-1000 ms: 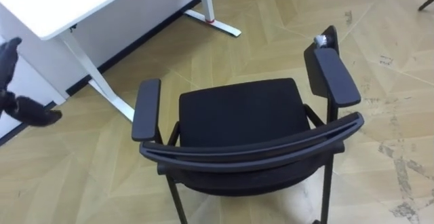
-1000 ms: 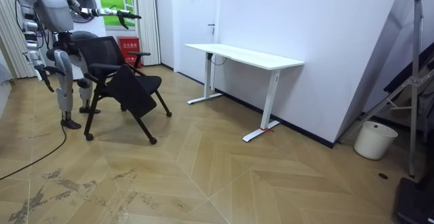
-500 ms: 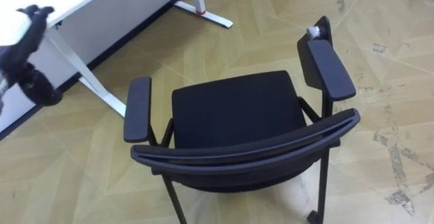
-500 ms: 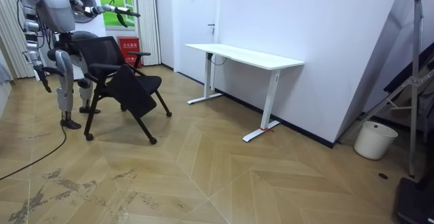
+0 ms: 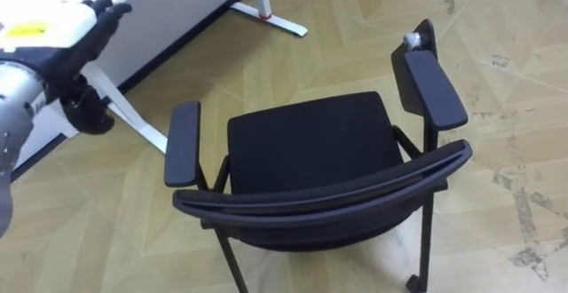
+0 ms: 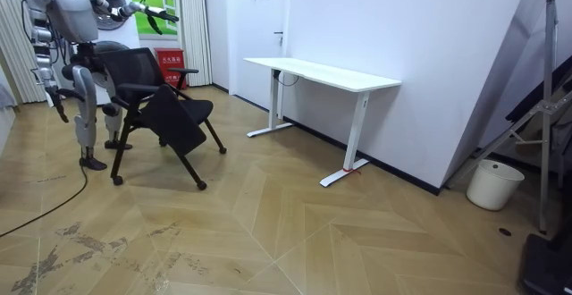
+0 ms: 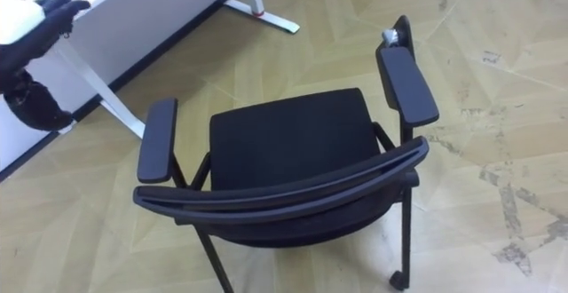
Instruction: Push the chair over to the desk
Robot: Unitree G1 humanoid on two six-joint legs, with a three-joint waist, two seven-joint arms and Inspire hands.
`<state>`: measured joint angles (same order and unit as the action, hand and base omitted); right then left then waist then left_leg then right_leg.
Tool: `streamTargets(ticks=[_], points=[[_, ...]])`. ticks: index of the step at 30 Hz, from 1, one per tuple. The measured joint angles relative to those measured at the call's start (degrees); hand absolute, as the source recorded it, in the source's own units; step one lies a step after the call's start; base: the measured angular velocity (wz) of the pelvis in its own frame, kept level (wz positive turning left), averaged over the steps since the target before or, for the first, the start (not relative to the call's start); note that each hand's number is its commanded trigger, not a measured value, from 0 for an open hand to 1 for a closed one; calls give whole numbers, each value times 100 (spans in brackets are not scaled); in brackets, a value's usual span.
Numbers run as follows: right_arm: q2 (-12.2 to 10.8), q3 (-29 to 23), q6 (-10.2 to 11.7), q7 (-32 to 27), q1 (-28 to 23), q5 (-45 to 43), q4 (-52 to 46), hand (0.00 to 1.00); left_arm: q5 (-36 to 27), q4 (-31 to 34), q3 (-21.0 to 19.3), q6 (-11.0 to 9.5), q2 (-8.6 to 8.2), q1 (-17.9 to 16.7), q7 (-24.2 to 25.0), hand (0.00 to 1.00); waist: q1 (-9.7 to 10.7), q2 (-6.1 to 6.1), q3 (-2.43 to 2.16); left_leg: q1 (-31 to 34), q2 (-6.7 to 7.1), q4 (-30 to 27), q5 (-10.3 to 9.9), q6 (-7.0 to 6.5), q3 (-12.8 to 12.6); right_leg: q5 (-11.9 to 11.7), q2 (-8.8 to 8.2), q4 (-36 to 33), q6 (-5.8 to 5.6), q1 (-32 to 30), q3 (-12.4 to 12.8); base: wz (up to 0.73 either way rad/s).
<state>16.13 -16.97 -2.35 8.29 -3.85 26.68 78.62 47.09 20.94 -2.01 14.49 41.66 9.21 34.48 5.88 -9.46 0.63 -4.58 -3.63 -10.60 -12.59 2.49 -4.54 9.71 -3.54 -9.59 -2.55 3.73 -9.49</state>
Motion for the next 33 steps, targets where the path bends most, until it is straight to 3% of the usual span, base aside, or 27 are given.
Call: streamTargets(ticks=[4,11,17,24,26,29,33], points=[[-3,209,127,0,-1,0,25,0,112,140,188,-80,-4,46,3,0,71,28,21,-26,7,-16,0,0,5,0,-9,2,-1,31,-11,1],[-15,451,145,-11,284,5,336,0,214,152,1245,-74,-3,327,315,0,324,24,31,-9,13,-17,0,0,-2,1,-12,9,-3,12,6,-1],[-3,455,156,-12,170,3,436,0,216,544,1427,-61,7,391,780,0,340,32,37,-11,25,-15,0,0,-3,1,-10,58,-4,-2,138,-8],[-1,451,149,70,186,-17,414,0,207,748,1678,-53,94,530,1421,0,451,53,48,-2,28,-15,0,-1,30,0,-10,76,-5,18,118,0],[-7,457,145,90,260,-25,419,0,188,748,1863,1,236,572,1646,0,527,47,44,-6,28,-15,0,-1,119,0,-10,56,-4,19,90,9],[-22,475,141,108,333,-18,424,0,188,748,2040,91,235,654,1873,0,583,59,53,-2,33,-10,-1,-1,247,0,-12,20,-5,29,56,10],[-22,617,115,94,382,-12,438,0,42,749,2081,159,235,670,2050,0,624,85,68,-16,38,-9,-1,-1,231,-1,-21,-20,-5,26,82,4]])
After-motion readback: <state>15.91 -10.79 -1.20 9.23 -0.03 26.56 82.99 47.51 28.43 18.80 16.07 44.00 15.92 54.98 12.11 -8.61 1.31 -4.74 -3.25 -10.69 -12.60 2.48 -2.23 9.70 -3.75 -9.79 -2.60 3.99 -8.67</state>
